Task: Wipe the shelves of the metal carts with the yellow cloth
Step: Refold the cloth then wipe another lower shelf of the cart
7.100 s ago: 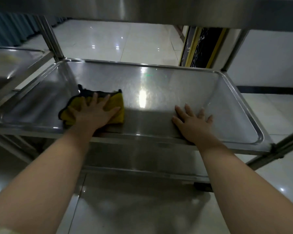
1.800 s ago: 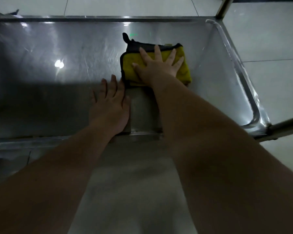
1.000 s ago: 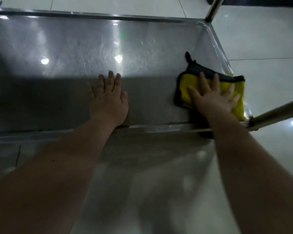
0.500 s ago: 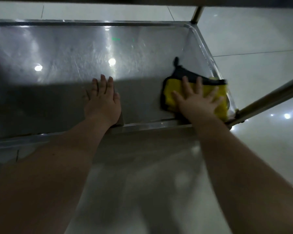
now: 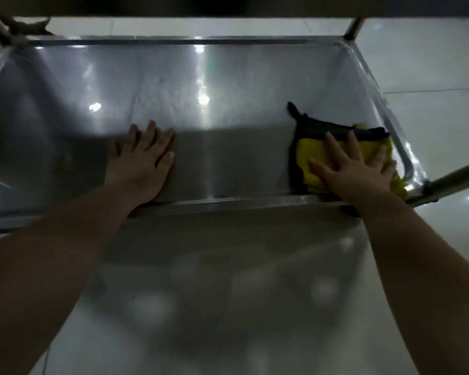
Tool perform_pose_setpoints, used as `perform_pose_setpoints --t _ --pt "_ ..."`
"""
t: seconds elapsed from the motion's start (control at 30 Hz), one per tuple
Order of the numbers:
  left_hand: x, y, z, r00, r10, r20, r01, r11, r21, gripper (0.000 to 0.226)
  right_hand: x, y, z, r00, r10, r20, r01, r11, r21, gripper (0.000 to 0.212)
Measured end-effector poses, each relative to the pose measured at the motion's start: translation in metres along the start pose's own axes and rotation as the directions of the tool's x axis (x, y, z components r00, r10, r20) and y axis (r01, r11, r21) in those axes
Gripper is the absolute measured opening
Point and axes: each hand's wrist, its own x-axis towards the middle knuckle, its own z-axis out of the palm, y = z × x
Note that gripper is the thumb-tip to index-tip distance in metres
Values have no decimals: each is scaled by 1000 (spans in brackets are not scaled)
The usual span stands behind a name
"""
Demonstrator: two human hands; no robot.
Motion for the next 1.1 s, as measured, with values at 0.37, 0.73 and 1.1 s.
perform_pose_setpoints --t 0.37,0.73,1.1 --pt "-3 -5 6 997 -44 -69 38 996 -80 55 -37 -152 45 895 -438 -86 425 895 -132 67" --pt "2 8 4 997 -67 -35 64 995 -76 56 33 -216 16 970 -231 -77 232 973 6 71" --pt "2 8 6 998 -61 -33 58 995 -82 57 46 -76 -8 994 -102 -28 103 994 30 71"
